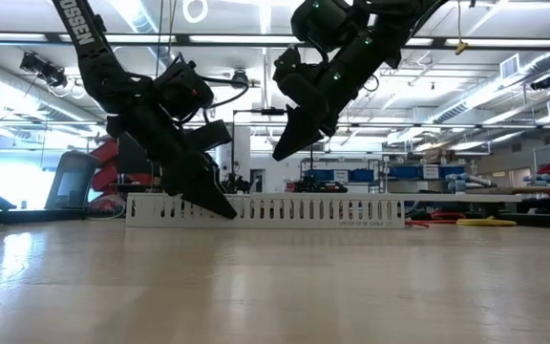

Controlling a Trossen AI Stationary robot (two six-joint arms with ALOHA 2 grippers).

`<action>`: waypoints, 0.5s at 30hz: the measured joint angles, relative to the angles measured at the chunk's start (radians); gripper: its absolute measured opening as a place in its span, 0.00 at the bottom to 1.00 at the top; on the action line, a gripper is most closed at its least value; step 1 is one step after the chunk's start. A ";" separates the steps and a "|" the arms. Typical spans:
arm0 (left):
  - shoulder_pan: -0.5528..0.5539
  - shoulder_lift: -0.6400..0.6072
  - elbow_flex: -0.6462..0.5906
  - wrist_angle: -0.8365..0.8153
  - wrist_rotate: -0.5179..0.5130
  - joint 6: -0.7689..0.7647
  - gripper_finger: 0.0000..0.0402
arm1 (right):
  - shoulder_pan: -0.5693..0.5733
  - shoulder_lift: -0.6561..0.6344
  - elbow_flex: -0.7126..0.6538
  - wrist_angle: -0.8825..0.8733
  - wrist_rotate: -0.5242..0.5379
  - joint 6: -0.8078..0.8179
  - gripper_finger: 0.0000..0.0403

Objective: Ziptie cables
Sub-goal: Close the cable duct with the cable duct lid

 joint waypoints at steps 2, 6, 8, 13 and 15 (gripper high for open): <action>0.000 -0.004 0.000 -0.005 0.000 0.000 0.70 | 0.000 0.000 0.000 -0.005 0.000 0.004 0.00; 0.000 -0.017 -0.007 -0.015 -0.003 0.001 0.70 | 0.000 0.000 0.000 -0.013 0.001 0.004 0.00; 0.000 -0.018 -0.014 -0.008 -0.003 0.007 0.70 | 0.000 0.000 0.000 -0.014 0.001 0.004 0.00; 0.000 -0.018 -0.026 0.010 -0.003 0.007 0.69 | -0.004 0.000 0.000 -0.041 0.001 0.015 0.00; 0.000 -0.018 -0.026 0.017 -0.002 0.007 0.67 | -0.012 -0.001 -0.012 -0.043 0.001 0.034 0.00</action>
